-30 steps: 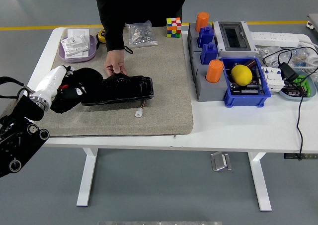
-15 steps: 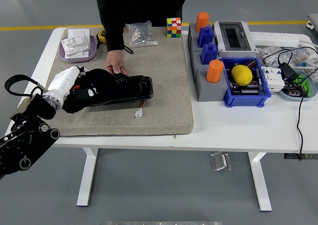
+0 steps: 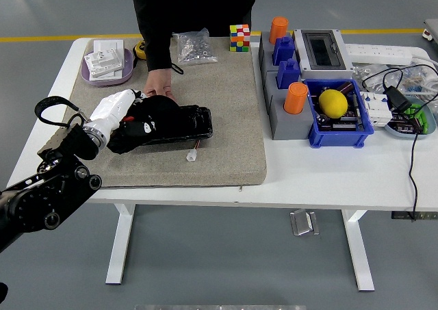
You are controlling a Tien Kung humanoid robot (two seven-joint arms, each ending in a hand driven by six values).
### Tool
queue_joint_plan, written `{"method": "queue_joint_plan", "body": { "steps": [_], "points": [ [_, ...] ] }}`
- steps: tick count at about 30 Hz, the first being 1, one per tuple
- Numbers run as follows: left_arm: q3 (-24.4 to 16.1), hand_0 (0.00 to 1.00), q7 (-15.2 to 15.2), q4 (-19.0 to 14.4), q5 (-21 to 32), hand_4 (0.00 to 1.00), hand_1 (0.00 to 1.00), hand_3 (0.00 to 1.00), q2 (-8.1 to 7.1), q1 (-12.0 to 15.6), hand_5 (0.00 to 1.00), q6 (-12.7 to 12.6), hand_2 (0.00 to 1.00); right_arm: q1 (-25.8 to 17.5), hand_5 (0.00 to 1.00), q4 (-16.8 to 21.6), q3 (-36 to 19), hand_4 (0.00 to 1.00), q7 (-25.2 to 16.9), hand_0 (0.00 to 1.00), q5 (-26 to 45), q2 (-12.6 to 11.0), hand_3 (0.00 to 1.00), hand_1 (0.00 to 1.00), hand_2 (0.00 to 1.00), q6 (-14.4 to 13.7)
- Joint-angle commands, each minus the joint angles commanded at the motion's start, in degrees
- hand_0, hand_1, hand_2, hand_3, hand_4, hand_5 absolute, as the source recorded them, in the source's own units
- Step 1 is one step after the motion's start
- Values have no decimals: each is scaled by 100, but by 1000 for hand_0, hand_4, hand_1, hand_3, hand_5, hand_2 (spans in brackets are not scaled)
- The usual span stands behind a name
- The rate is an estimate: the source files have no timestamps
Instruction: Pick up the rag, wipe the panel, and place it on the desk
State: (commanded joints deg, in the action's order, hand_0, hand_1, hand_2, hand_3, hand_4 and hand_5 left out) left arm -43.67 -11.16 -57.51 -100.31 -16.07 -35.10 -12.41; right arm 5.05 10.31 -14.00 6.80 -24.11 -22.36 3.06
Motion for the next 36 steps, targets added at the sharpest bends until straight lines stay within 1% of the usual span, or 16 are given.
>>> {"method": "queue_joint_plan", "body": {
  "steps": [8,12,20,22,23,30,36],
  "points": [
    [276,246,-42,82,24,285,141,353,95,-188,2,42,471,28,415,0,149,997,-14,723,104,-45,577,585,668,9],
    [389,246,-68,67,23,287,141,356,143,-262,2,70,472,41,414,0,186,998,-11,723,120,-67,576,585,668,15],
    [721,246,-89,39,71,290,141,359,233,-513,2,93,473,70,413,0,288,998,-15,724,183,-93,577,585,668,19],
    [807,246,-95,31,81,290,141,359,242,-553,2,104,473,76,413,0,249,998,-5,724,139,-93,577,585,668,21],
    [852,246,-100,26,77,295,145,363,247,-571,2,105,476,81,415,0,317,998,-15,722,194,-94,577,584,668,22],
    [1159,246,-116,-58,115,291,145,362,245,-681,2,130,476,95,414,0,126,998,36,723,-23,-101,577,583,667,35],
    [1248,246,-126,-114,91,291,146,363,252,-711,2,142,475,89,414,0,21,998,64,723,-128,-91,577,584,667,45]
  ]
}}
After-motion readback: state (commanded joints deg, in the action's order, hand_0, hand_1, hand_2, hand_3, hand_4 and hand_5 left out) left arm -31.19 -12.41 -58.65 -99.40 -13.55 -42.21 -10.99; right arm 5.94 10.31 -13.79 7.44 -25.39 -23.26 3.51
